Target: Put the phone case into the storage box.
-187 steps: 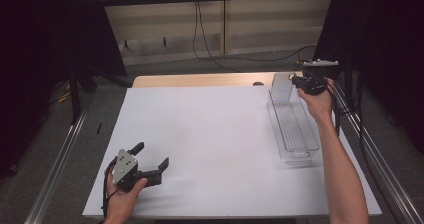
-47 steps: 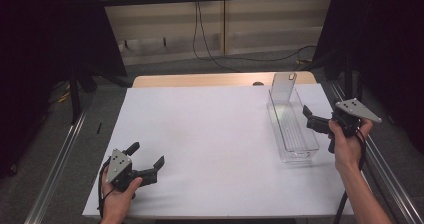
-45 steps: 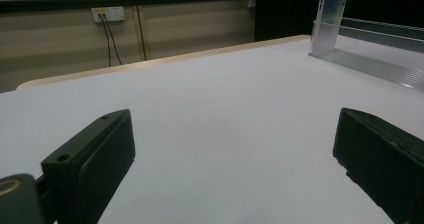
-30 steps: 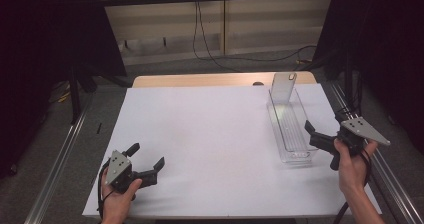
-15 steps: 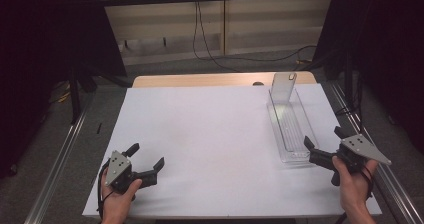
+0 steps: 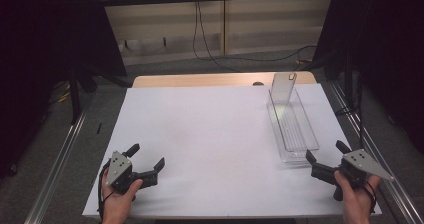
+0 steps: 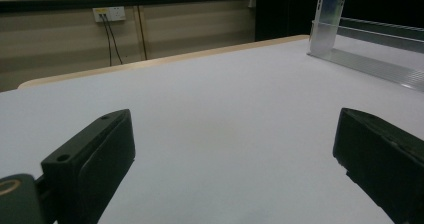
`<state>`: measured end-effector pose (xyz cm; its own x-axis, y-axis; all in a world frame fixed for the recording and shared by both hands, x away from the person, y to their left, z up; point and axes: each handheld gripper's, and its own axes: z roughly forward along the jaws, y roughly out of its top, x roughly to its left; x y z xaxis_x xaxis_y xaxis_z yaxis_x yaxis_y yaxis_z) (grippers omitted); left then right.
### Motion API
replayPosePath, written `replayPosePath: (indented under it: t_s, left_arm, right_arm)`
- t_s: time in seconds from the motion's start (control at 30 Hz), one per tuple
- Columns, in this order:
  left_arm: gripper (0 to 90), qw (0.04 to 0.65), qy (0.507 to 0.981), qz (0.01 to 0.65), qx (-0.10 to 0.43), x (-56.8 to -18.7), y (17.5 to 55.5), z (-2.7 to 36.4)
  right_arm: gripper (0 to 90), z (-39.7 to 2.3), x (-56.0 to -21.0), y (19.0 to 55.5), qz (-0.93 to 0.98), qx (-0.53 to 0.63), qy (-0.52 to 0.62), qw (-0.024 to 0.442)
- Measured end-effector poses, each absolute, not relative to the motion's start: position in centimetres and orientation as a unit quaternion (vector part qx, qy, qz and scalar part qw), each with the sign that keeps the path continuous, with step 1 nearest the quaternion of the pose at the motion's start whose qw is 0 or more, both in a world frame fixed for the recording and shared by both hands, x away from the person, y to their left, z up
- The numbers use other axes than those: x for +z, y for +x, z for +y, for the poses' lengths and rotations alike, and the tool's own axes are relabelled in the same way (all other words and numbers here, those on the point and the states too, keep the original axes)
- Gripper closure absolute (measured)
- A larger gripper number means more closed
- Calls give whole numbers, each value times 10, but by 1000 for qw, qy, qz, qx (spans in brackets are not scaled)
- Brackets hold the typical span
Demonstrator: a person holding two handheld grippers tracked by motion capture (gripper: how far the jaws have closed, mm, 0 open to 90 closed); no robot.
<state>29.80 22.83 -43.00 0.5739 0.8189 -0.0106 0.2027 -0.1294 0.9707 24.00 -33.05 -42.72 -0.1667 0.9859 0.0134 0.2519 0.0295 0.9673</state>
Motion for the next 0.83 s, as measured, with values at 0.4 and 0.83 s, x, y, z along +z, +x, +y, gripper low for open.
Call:
replayPosePath:
  t_s: [0.4, 0.83]
  left_arm:
    - [34, 545, 697, 372, 282, -431, 298, 228]
    - [30, 549, 691, 377, 281, -430, 298, 230]
  right_arm:
    - [5, -333, -436, 227, 603, 465, 515, 392]
    - [6, -331, -444, 228, 615, 457, 513, 387]
